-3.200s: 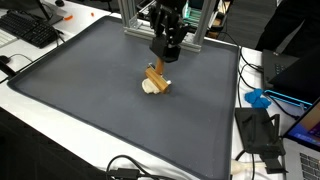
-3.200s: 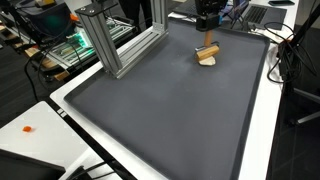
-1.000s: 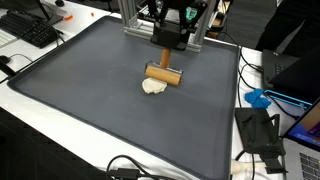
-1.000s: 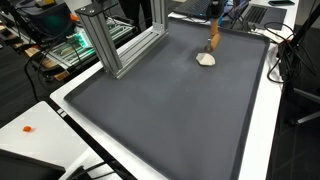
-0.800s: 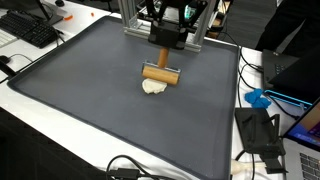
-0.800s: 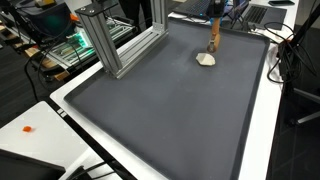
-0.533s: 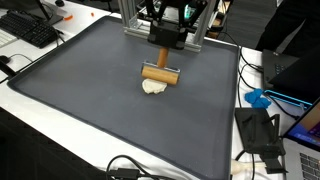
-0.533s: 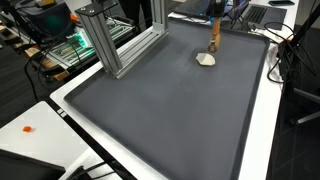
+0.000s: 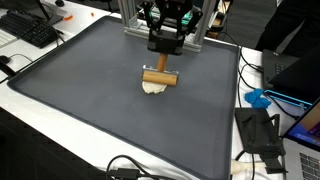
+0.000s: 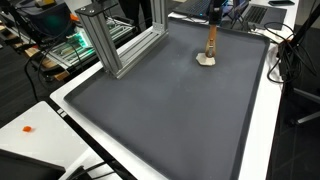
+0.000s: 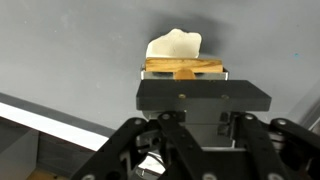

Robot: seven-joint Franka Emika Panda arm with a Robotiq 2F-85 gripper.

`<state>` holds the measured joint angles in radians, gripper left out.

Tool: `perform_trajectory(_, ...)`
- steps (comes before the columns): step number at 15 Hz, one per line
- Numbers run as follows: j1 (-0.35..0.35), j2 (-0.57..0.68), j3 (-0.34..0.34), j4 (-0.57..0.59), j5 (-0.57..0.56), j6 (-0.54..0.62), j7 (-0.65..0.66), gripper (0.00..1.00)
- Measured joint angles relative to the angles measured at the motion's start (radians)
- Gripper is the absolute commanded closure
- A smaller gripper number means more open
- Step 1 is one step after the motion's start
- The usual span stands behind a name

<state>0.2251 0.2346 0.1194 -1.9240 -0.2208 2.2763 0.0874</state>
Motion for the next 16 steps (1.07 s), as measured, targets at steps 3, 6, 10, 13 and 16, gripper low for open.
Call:
perform_trajectory(3, -0.011, 0.014, 0.002, 0.000, 0.001, 0.003, -0.122, 0.78)
perform_trajectory(6, -0.023, 0.025, 0.006, 0.000, 0.002, 0.006, -0.245, 0.78)
perform_trajectory(10, -0.036, 0.043, 0.016, -0.003, 0.005, 0.016, -0.370, 0.78)
perform_trajectory(13, -0.040, 0.044, 0.022, -0.006, 0.005, 0.026, -0.410, 0.78)
perform_trajectory(16, -0.043, 0.044, 0.024, -0.015, 0.010, 0.053, -0.422, 0.78)
